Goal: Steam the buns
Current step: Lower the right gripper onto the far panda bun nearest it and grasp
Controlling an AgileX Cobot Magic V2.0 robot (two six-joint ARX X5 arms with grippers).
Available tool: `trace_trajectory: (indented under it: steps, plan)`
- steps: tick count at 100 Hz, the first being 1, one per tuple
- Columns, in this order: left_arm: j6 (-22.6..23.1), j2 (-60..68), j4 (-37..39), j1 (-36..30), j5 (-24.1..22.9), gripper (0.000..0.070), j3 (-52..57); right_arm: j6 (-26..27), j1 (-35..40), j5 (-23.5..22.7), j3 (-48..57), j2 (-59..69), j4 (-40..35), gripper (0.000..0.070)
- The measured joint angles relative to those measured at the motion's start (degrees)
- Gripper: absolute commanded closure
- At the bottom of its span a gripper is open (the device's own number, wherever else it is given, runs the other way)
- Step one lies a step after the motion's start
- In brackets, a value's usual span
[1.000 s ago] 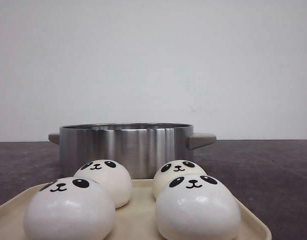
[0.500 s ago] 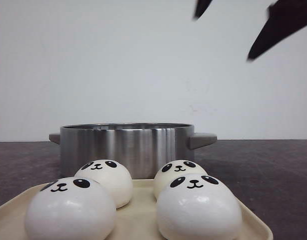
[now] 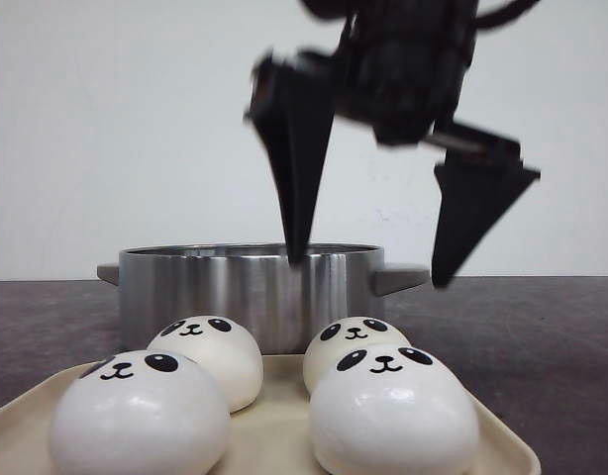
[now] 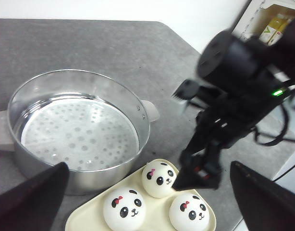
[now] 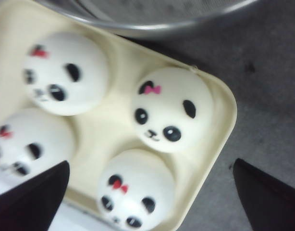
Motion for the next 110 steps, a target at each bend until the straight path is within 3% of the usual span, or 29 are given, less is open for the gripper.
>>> trace_trajectory:
  steps: [4,17,63,86,99,103,108,110]
  plan:
    - [0.0,0.0,0.0,0.0,0.0,0.0000,0.0,0.3,0.2,0.4,0.0,1.1,0.2,0.0000]
    - [0.0,0.0,0.0,-0.4,0.0,0.0000,0.0,0.7,0.2,0.5,0.0,3.4,1.0,0.0100]
    - [0.0,0.0,-0.2,-0.6,0.0,0.0000,0.0,1.0,0.2,0.5,0.0,6.6,3.3,0.0187]
    - [0.0,0.0,-0.2,-0.6,0.0,0.0000,0.0,1.0,0.4,0.5,0.0,6.7,4.4,0.0444]
    - [0.0,0.0,-0.2,-0.6,0.0,0.0000,0.0,0.9,0.5,0.5,0.0,6.7,4.8,0.0484]
    - [0.0,0.0,-0.3,-0.6,0.0,0.0000,0.0,0.9,0.5,0.3,0.0,6.7,4.8,0.0549]
    - [0.0,0.0,-0.3,-0.6,0.0,0.0000,0.0,0.7,0.5,-0.5,0.0,6.9,4.8,0.0692]
    - [0.0,0.0,-0.3,-0.6,0.0,0.0000,0.0,0.6,0.5,-1.1,0.0,7.0,4.8,0.0700]
